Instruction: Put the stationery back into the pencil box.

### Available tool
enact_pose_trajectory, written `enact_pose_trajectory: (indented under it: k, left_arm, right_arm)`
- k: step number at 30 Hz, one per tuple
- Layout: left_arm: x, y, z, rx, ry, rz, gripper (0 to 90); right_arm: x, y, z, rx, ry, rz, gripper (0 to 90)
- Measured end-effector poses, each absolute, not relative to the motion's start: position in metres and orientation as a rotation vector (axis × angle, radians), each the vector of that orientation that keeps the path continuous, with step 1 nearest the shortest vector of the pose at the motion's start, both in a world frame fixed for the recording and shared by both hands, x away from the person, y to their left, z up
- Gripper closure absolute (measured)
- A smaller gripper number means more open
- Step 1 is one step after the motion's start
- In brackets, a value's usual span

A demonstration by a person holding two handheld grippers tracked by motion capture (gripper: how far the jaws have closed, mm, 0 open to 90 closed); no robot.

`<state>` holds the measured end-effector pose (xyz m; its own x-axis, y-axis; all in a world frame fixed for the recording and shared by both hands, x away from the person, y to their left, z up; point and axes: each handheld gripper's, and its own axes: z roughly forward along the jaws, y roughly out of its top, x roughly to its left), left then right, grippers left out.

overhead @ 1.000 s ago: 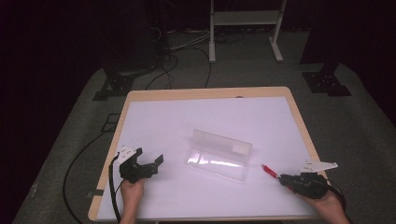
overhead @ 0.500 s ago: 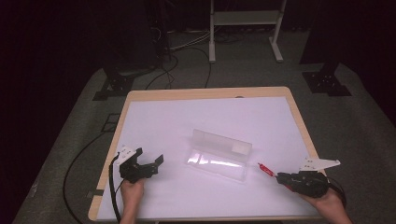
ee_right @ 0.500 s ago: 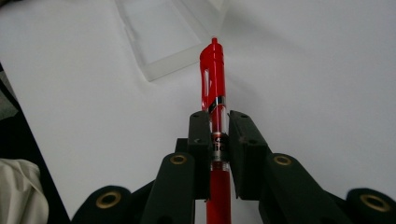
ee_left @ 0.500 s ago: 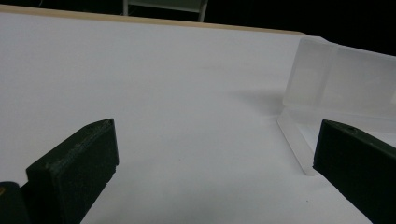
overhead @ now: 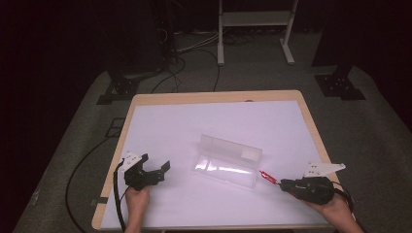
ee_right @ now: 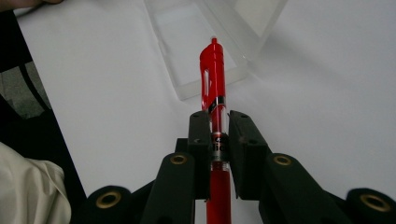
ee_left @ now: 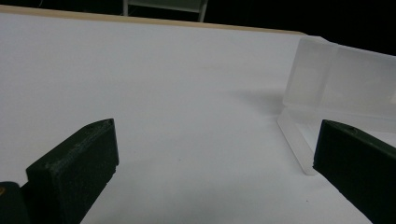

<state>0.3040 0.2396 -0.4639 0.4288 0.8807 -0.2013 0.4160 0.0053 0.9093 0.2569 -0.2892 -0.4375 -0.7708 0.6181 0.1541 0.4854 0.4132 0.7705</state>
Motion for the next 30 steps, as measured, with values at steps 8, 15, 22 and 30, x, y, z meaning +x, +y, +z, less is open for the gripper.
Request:
enact_pose_trajectory:
  k: [8,15,22,30]
  left_arm:
    - [0.304,0.239,-0.464,1.605,1.165,0.537,0.0]
    - [0.304,0.240,-0.464,1.602,1.166,0.536,0.0]
    - [0.304,0.240,-0.464,1.602,1.165,0.535,0.0]
    - [0.304,0.239,-0.464,1.606,1.164,0.536,0.0]
  right_arm:
    - [0.259,-0.278,-0.432,0.946,2.536,1.307,79.0]
    - [0.263,-0.269,-0.426,0.906,2.545,1.312,79.0]
    - [0.268,-0.258,-0.421,0.873,2.564,1.313,79.0]
    - [0.274,-0.247,-0.416,0.840,2.577,1.315,79.1]
